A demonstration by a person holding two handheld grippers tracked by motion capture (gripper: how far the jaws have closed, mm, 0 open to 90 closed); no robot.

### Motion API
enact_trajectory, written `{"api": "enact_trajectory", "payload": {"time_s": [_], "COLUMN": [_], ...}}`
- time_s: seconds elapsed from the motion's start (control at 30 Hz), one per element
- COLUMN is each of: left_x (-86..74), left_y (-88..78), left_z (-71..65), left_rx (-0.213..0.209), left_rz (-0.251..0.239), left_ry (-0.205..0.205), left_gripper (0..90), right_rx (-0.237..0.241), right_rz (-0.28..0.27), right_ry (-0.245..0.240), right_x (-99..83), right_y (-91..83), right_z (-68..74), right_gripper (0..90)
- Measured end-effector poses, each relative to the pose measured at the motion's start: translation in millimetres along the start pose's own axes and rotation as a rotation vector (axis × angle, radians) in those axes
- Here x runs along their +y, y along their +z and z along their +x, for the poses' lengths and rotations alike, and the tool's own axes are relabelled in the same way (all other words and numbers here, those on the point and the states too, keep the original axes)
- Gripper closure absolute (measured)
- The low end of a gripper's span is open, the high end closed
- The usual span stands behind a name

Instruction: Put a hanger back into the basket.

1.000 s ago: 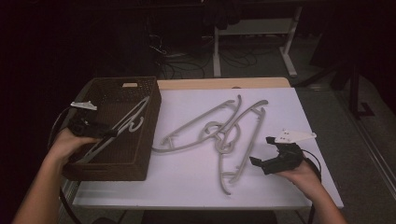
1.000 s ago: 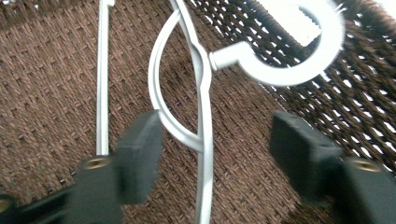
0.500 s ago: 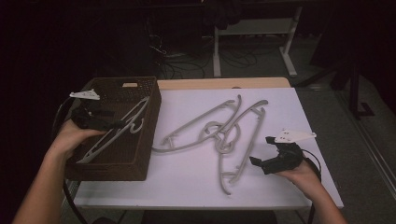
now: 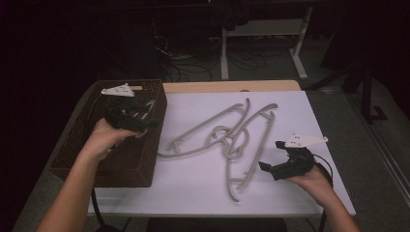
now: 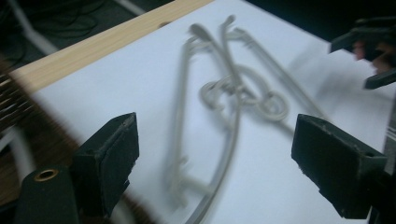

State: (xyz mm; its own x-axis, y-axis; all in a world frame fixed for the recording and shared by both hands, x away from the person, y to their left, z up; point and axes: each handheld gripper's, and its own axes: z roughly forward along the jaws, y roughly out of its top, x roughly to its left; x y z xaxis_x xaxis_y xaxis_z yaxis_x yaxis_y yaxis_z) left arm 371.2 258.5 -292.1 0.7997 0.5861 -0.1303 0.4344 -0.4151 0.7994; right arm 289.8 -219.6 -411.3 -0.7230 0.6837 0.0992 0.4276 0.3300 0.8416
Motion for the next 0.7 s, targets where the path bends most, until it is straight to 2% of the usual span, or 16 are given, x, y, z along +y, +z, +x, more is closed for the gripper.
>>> {"api": "enact_trajectory", "payload": {"time_s": [0.23,0.4,0.53,0.7], "left_x": [19.8,27.9,27.4,18.3], "left_y": [31.6,55.6,78.1,108.4], "left_z": [-31.0,-48.4,-57.3,-64.7], "left_rx": [-0.057,-0.064,-0.087,-0.106], "left_rz": [-0.014,-0.007,0.006,0.036], "left_ry": [0.038,0.068,0.074,0.072], "left_gripper": [15.0,15.0,14.9,15.0], "right_rx": [0.002,0.003,0.003,0.006], "right_rz": [-0.003,-0.006,-0.017,-0.011], "right_ry": [-0.002,-0.004,0.007,-0.008], "right_x": [0.4,1.4,3.9,5.8], "right_y": [-0.7,-1.0,-1.6,0.1], "right_z": [0.1,0.2,0.2,0.6], "right_gripper": [0.1,0.1,0.1,0.1]}}
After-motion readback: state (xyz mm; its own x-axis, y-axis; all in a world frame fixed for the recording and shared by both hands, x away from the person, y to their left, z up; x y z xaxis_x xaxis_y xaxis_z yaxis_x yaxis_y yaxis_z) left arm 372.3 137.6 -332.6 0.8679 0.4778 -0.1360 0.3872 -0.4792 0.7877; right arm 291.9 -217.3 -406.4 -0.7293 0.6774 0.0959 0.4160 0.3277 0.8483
